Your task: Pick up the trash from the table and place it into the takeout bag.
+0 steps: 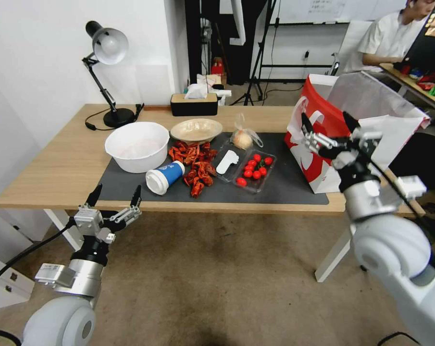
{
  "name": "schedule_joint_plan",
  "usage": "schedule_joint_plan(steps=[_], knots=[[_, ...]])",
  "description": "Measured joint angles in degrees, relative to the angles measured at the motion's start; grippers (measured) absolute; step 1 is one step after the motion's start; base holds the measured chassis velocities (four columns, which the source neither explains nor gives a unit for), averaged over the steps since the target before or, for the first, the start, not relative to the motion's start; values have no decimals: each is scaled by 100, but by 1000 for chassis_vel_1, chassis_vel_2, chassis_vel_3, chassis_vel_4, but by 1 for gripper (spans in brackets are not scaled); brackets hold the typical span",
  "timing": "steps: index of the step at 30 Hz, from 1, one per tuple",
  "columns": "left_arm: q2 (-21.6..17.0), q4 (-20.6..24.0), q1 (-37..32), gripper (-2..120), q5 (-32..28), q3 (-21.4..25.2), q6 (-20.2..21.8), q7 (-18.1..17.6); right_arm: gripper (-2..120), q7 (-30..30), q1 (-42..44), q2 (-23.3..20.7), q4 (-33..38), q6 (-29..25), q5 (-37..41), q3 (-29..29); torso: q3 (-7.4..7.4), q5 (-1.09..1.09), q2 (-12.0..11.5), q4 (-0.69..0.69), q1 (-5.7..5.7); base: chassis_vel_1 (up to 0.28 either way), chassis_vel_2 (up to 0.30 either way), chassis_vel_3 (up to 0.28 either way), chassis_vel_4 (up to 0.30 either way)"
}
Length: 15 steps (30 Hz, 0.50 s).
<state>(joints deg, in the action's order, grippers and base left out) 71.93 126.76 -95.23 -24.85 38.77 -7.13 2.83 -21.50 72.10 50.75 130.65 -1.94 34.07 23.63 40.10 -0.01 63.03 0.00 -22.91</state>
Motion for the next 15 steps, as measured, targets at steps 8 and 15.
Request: schedule_joint_plan(steps=[8, 15], knots=[[-15, -23, -16, 100, -18, 11, -13, 8, 100, -9, 1262, 552, 205, -560, -869, 207, 0, 1, 1, -1, 0, 0, 0, 0, 0], [-20, -43, 0, 100, -17, -38, -20, 28, 100, -262, 2132, 936, 252, -887, -1397, 267, 0, 0, 1, 0, 0, 0, 0, 0, 0]])
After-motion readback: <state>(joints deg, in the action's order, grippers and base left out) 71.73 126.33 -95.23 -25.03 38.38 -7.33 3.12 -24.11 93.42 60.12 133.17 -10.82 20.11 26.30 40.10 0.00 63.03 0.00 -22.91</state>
